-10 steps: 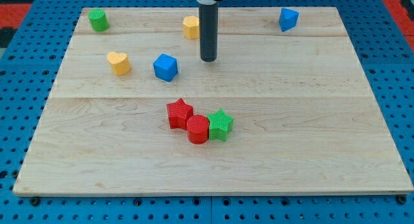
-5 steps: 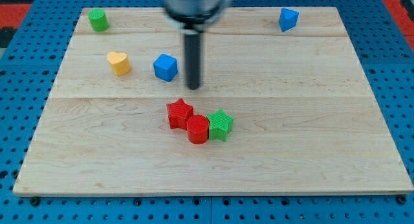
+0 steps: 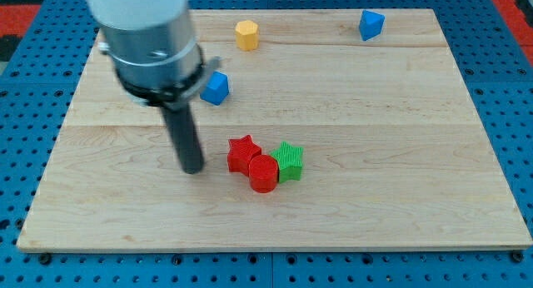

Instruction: Place the red star diagonally to the yellow hexagon

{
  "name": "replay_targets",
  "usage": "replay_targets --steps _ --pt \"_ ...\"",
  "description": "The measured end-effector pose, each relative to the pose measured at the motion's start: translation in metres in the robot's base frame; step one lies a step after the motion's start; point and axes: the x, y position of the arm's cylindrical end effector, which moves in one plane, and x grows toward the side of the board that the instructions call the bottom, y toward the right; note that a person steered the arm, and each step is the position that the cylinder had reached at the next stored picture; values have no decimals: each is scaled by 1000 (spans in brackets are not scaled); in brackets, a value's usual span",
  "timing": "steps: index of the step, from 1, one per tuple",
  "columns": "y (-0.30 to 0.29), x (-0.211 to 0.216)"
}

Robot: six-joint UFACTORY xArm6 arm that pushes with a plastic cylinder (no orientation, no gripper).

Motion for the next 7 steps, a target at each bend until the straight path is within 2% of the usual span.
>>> replay_targets --steps 1,2,3,4,5,6,7 --pt "57 -35" --pt "125 -47" --pt "132 -49" --pt "96 -15" --pt "121 18" --pt "174 -8" --pt "169 -57"
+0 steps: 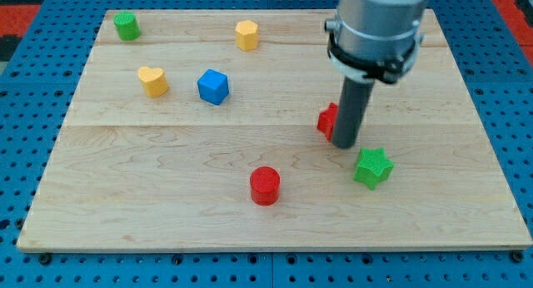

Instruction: Place the red star diagonally to the yellow hexagon

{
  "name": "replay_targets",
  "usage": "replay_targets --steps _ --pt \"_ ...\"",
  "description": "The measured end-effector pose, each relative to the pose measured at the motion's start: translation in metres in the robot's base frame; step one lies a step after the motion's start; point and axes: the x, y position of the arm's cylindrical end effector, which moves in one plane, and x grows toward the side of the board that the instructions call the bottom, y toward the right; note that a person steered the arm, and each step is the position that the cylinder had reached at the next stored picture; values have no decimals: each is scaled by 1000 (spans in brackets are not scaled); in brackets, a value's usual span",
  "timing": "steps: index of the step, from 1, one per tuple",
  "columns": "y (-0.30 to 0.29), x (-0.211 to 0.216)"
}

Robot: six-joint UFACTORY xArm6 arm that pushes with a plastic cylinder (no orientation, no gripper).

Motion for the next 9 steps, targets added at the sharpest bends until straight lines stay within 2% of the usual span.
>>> replay_targets --steps 1,2,3,4,5,6,9 --pt "-10 1" --pt "-66 -10" --pt "32 -32" --pt "70 -57" --pt "48 -65" --pt "46 -47" --pt "41 -45"
